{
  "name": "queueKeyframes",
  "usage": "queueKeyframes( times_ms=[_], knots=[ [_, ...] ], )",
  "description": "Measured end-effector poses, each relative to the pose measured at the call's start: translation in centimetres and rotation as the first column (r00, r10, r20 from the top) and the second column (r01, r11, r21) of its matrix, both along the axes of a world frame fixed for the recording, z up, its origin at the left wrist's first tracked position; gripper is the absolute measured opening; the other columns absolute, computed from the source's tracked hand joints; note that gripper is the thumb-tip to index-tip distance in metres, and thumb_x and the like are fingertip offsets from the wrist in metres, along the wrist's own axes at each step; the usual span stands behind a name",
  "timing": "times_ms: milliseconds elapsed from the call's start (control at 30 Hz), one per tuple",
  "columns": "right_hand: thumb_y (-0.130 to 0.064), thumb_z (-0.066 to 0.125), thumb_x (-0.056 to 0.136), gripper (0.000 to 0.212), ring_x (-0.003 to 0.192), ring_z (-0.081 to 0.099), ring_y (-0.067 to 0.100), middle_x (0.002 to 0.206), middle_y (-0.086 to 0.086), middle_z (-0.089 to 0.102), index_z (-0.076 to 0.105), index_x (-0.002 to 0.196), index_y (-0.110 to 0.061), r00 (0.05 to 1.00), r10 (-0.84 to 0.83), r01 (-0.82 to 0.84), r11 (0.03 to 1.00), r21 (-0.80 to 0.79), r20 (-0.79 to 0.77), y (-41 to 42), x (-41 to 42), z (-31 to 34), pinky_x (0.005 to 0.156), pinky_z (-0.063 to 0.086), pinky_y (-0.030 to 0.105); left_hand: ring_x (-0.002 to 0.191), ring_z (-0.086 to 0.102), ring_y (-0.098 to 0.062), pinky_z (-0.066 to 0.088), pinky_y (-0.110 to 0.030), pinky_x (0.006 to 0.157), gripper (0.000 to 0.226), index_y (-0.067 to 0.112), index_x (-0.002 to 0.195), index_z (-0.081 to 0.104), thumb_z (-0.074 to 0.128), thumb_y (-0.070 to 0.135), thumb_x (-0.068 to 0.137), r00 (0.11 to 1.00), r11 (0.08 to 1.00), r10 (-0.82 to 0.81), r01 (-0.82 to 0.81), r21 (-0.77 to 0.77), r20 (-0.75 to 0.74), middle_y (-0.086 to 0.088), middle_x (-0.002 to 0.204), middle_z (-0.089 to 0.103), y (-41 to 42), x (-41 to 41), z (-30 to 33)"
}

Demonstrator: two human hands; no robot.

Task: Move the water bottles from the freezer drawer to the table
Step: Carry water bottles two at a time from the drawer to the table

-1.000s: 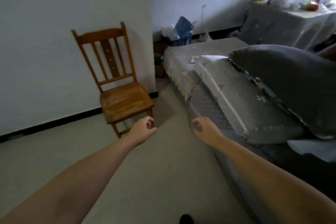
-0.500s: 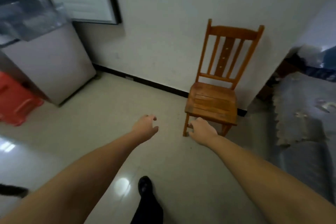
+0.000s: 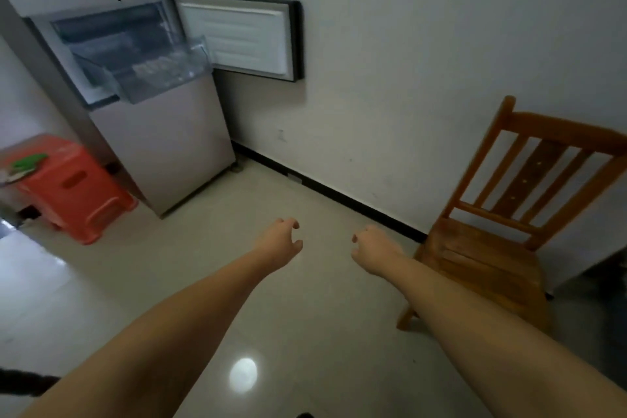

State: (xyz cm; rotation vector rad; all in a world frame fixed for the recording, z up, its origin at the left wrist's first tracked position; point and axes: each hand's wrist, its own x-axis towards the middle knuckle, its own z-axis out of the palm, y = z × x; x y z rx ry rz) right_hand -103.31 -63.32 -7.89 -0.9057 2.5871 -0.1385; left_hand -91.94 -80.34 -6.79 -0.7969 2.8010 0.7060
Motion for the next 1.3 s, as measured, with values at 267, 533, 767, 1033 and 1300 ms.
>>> queueKeyframes(
  times_ms=[267,533,767,1033,1300],
  knots=[
    [-0.022,0.047,0.096,0.037,0.123,0.047,0.031,0.133,0.017,0.051,0.055,0.128,-0.005,0.977,0.21,-0.211,0.977,0.029,0.017,-14.8,-3.2,0.9,0.101,0.039,0.035,0.116,0.054,-0.027,0.043,-0.033,0.097,0.043,0.013,0.134,0.045,0.052,0.031,0.095,0.985,0.987,0.157,-0.159,0.021,0.068,-0.012,0.133,0.049,-12.9,-0.8,-0.4],
    [-0.039,0.039,0.099,0.05,0.129,0.043,0.03,0.142,0.014,0.043,0.041,0.14,-0.01,0.936,0.349,-0.351,0.935,0.05,0.046,-28.4,-10.1,-1.6,0.103,0.037,0.038,0.125,0.048,-0.03,0.039,-0.039,0.105,0.055,0.014,0.139,0.04,0.047,0.046,0.095,0.942,0.951,0.298,-0.307,0.032,0.154,-0.012,0.141,0.044,-24.0,-5.6,-2.8],
    [-0.048,0.031,0.1,0.058,0.135,0.037,0.031,0.148,0.012,0.038,0.031,0.146,-0.012,0.916,0.399,-0.401,0.915,-0.038,-0.037,-43.1,-21.0,0.5,0.107,0.034,0.045,0.133,0.04,-0.03,0.035,-0.042,0.108,0.061,0.016,0.144,0.035,0.04,0.052,0.096,0.898,0.904,0.427,-0.423,-0.055,0.107,-0.011,0.147,0.039,-37.5,-14.4,-0.1],
    [-0.049,0.029,0.1,0.055,0.128,0.043,0.03,0.142,0.012,0.044,0.041,0.139,-0.012,0.867,0.497,-0.498,0.866,-0.039,-0.025,-55.7,-26.9,-0.5,0.102,0.039,0.042,0.13,0.042,-0.028,0.038,-0.042,0.107,0.06,0.015,0.143,0.037,0.039,0.052,0.096,0.847,0.855,0.514,-0.519,-0.003,0.136,-0.01,0.144,0.042,-47.7,-18.9,-1.0],
    [-0.049,0.028,0.1,0.053,0.127,0.042,0.031,0.14,0.012,0.043,0.04,0.138,-0.015,0.851,0.524,-0.524,0.846,-0.1,-0.03,-72.8,-30.8,-0.3,0.102,0.039,0.045,0.13,0.041,-0.031,0.039,-0.044,0.106,0.059,0.014,0.142,0.037,0.04,0.052,0.096,0.846,0.849,0.527,-0.528,-0.005,0.074,-0.013,0.142,0.043,-63.9,-23.4,-1.0]
  ],
)
